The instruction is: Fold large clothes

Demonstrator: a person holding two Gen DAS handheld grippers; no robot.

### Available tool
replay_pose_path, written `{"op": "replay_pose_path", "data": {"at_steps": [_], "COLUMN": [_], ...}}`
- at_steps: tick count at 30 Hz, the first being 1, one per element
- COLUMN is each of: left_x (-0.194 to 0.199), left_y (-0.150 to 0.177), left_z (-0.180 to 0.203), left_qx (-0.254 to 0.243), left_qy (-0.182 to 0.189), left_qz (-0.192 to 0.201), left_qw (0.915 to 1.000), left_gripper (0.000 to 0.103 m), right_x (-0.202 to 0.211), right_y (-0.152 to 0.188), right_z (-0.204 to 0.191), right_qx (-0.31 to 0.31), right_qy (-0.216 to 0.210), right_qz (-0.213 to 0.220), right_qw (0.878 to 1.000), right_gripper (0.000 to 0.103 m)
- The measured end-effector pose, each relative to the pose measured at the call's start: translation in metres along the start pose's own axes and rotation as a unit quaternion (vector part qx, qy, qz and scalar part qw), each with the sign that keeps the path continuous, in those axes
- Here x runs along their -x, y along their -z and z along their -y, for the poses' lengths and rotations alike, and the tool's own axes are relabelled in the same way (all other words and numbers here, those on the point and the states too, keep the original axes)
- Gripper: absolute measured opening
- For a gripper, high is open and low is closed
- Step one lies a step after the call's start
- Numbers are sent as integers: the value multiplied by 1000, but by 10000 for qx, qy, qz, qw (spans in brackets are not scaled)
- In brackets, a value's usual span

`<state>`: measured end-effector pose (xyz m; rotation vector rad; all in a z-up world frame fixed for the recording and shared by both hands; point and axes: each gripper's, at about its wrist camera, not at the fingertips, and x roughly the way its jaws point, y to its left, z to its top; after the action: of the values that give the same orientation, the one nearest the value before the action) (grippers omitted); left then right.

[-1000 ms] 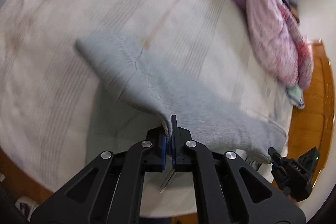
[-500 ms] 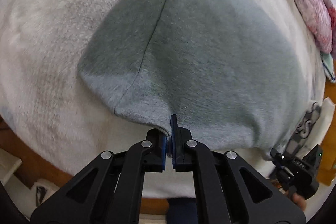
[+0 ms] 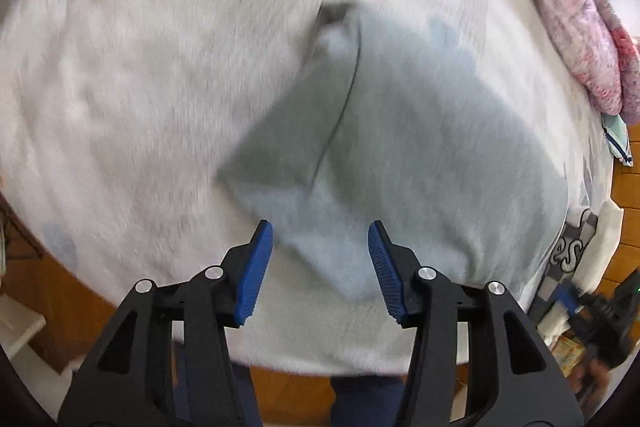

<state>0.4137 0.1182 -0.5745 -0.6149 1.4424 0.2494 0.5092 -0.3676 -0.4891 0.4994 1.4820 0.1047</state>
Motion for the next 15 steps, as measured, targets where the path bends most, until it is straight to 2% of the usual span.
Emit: {"op": "replay_pose_path", "data": {"at_steps": [4, 6, 8, 10, 11, 15], "left_x": [-13, -29, -51, -67, -73, -68], "left_y": [-23, -40, -57, -66, -69, -66], "left_z": [15, 21, 13, 7, 6, 8], "left_qx": [-155, -262, -98, 112, 145, 82], "left_qy": [-115, -451, -521, -429, -450, -452], "left_qz": [135, 135, -37, -197, -204, -107], "left_qw": [9997, 9985, 9986, 9988, 9987, 9989], "left_gripper": [51, 54, 55, 60, 64, 65], "right_x": [-15, -34, -65, -94, -104, -112], "right_y": [-46, -65, -72, -79, -79, -82], "right_z": [-14, -16, -6, 24, 34, 50], "right_qx": [353, 585, 738, 502, 412, 252], "right_qy": [29, 489, 1004, 936, 926, 612], "right_qz": [429, 556, 476, 78, -22, -201], "right_qw": [9985, 9955, 9911, 9943, 9948, 9976], "right_gripper": [25, 19, 11, 7, 0, 0]}}
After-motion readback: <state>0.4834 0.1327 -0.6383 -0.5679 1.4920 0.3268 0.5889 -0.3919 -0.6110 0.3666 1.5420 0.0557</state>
